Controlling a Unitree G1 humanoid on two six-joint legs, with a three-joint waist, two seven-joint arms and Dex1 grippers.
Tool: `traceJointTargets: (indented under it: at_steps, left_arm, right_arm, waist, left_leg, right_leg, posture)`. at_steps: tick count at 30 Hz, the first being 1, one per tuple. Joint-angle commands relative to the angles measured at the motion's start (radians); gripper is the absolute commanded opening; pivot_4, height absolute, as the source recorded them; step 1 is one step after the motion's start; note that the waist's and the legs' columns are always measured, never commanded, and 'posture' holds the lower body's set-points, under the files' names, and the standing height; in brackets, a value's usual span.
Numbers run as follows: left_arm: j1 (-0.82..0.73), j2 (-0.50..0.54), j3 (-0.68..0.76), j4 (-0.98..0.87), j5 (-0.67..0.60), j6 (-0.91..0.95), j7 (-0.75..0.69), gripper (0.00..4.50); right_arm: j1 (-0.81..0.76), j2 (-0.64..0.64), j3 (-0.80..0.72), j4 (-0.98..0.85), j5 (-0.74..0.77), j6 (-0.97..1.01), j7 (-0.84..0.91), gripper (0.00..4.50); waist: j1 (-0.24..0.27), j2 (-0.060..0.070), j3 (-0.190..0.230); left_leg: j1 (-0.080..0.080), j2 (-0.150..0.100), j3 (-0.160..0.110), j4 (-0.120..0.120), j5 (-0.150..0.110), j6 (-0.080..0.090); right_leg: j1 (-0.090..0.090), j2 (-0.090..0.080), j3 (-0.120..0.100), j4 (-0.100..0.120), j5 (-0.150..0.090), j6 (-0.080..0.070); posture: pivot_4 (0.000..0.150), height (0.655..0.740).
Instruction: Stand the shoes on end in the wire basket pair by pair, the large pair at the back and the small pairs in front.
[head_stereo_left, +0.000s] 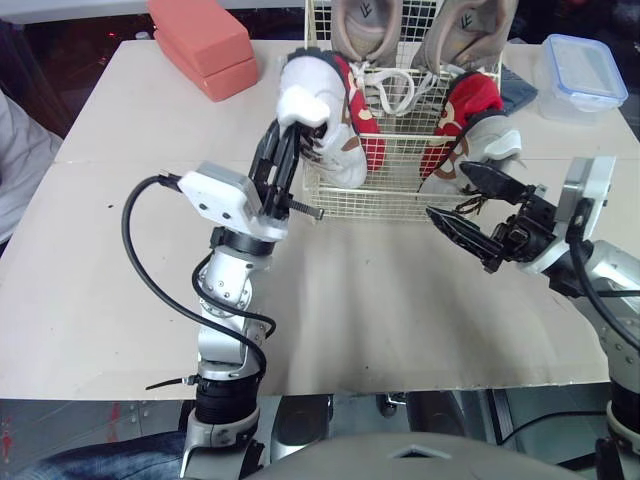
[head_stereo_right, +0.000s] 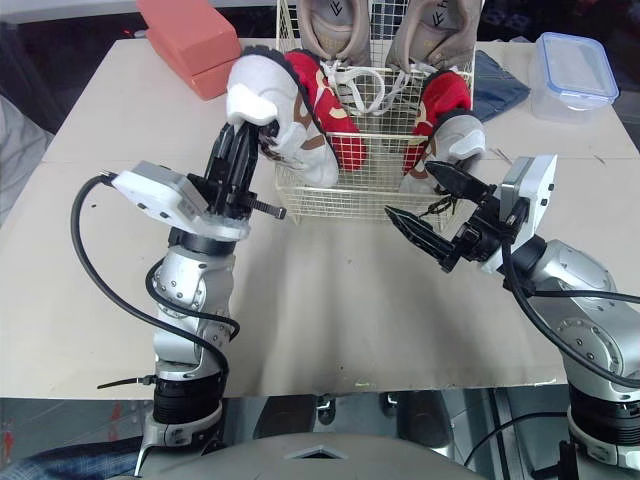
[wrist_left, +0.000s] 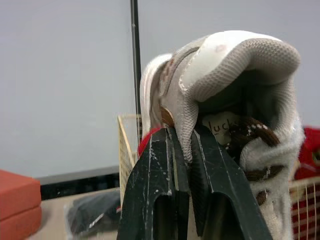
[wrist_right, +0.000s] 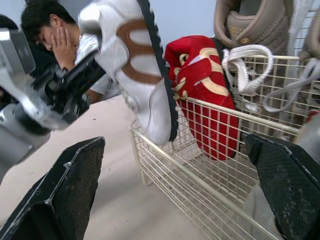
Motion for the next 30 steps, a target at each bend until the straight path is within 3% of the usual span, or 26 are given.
traceJointTargets:
  at_steps: [1,8,15,19,24,26,27,30]
  left_arm:
    - [0.013,0.003,-0.009,0.021,0.035,-0.068,0.002,0.00]
    - [0.059,0.019,-0.036,0.056,0.044,-0.052,-0.019,0.00]
    - [0.108,0.073,-0.040,0.055,-0.002,0.087,-0.054,0.00]
    - [0.127,0.088,-0.047,0.039,-0.084,0.148,-0.103,0.00]
    - [0.135,0.103,-0.039,0.011,-0.201,0.181,-0.174,1.95]
    - [0.135,0.100,-0.031,0.010,-0.200,0.170,-0.172,2.91]
    - [0.135,0.098,-0.028,0.012,-0.197,0.161,-0.171,3.62]
    - [0.142,0.093,-0.007,-0.005,-0.208,0.136,-0.171,4.44]
  right_arm:
    - [0.009,-0.015,-0.032,-0.058,0.034,-0.009,-0.013,4.44]
    - [0.035,-0.028,-0.041,-0.067,0.048,-0.017,-0.034,4.44]
    - [0.057,-0.014,-0.026,-0.060,0.010,-0.084,0.006,4.44]
    - [0.079,-0.013,-0.026,-0.059,-0.002,-0.112,0.021,4.44]
    - [0.101,-0.015,-0.028,-0.058,-0.010,-0.137,0.036,4.50]
    - [0.108,-0.016,-0.029,-0.057,-0.011,-0.146,0.040,4.50]
    - [0.112,-0.016,-0.030,-0.056,-0.013,-0.149,0.043,4.50]
    - [0.130,-0.017,-0.034,-0.053,-0.017,-0.164,0.056,4.50]
  waist:
    - [0.001,0.000,0.000]
    - [-0.001,0.000,0.000]
    - [-0.002,0.001,-0.001]
    - [-0.002,0.003,-0.002]
    - [-0.001,0.004,-0.003]
    - [0.004,0.004,-0.003]
    - [0.004,0.004,-0.003]
    - [0.003,0.004,-0.003]
  left_leg:
    - [0.000,0.000,0.000,0.000,0.000,0.000]
    - [0.000,0.000,0.000,0.000,0.000,0.000]
    - [0.000,0.001,0.000,0.000,0.000,0.000]
    - [0.001,0.001,0.000,-0.001,0.000,0.000]
    - [0.001,0.001,0.001,-0.001,0.000,0.000]
    - [0.001,0.001,0.000,-0.001,0.000,0.000]
    - [0.001,0.000,0.000,0.000,0.000,0.000]
    - [0.001,0.000,0.000,0.000,0.000,0.000]
  right_leg:
    - [0.000,0.000,0.000,0.000,0.000,0.000]
    - [0.000,0.000,0.000,0.000,-0.001,0.002]
    - [0.000,0.000,0.000,0.000,-0.002,0.003]
    - [0.000,0.000,0.001,0.000,-0.002,0.003]
    - [0.000,0.000,0.001,0.000,-0.002,0.003]
    - [0.000,0.000,0.000,0.000,-0.002,0.003]
    - [0.000,0.000,0.000,0.000,-0.002,0.003]
    - [0.000,0.000,0.000,0.000,-0.002,0.003]
  posture:
    - [0.150,0.6860]
    - [0.150,0.6860]
    - [0.150,0.6860]
    - [0.150,0.6860]
    - [0.150,0.6860]
    - [0.150,0.6860]
    - [0.150,0.6860]
    - [0.150,0.6860]
